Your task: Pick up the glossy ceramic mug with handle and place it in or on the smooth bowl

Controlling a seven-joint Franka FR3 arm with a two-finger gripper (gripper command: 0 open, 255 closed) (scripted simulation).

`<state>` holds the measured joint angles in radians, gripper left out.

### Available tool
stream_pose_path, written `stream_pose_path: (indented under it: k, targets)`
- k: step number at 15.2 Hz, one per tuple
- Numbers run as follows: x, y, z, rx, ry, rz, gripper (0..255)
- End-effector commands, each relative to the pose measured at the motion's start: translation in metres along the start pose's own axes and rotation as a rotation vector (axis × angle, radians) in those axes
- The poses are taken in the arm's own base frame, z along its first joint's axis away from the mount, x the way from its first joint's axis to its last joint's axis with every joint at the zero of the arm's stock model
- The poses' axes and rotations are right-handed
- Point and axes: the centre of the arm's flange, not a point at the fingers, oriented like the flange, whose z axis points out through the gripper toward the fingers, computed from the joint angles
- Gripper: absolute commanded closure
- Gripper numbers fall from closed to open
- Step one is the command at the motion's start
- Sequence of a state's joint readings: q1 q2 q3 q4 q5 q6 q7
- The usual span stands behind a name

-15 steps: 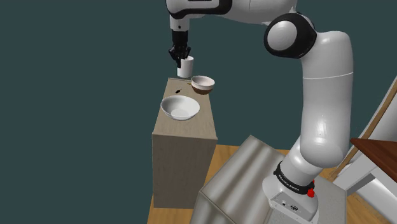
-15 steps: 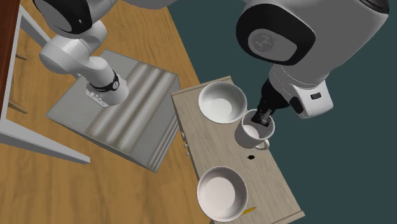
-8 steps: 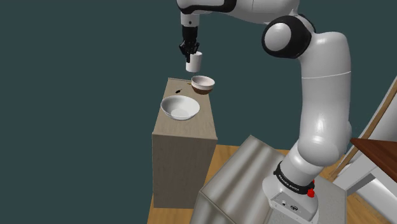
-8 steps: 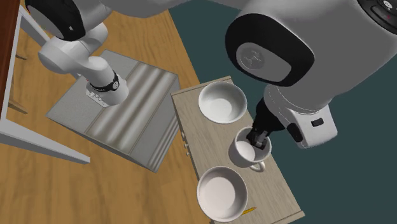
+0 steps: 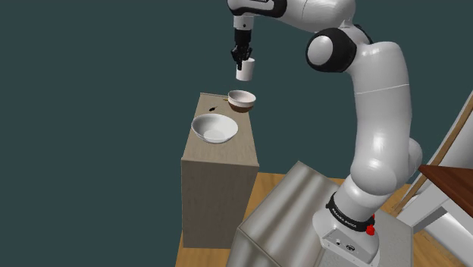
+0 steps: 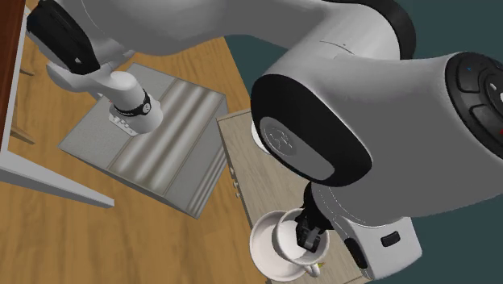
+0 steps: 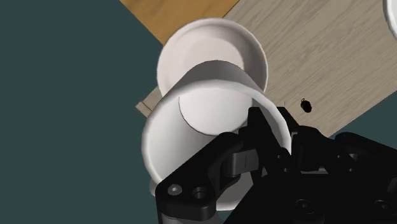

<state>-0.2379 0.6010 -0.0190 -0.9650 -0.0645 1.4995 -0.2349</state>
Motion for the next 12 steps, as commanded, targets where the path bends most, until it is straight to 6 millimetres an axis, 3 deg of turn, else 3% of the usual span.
stream_pose_path:
  k: [1,12]
  targets:
    - [0.001,0.021,-0.002,0.0,0.0,-0.002,255]
    - [0.006,0.018,0.055,0.0,0.0,-0.002,255]
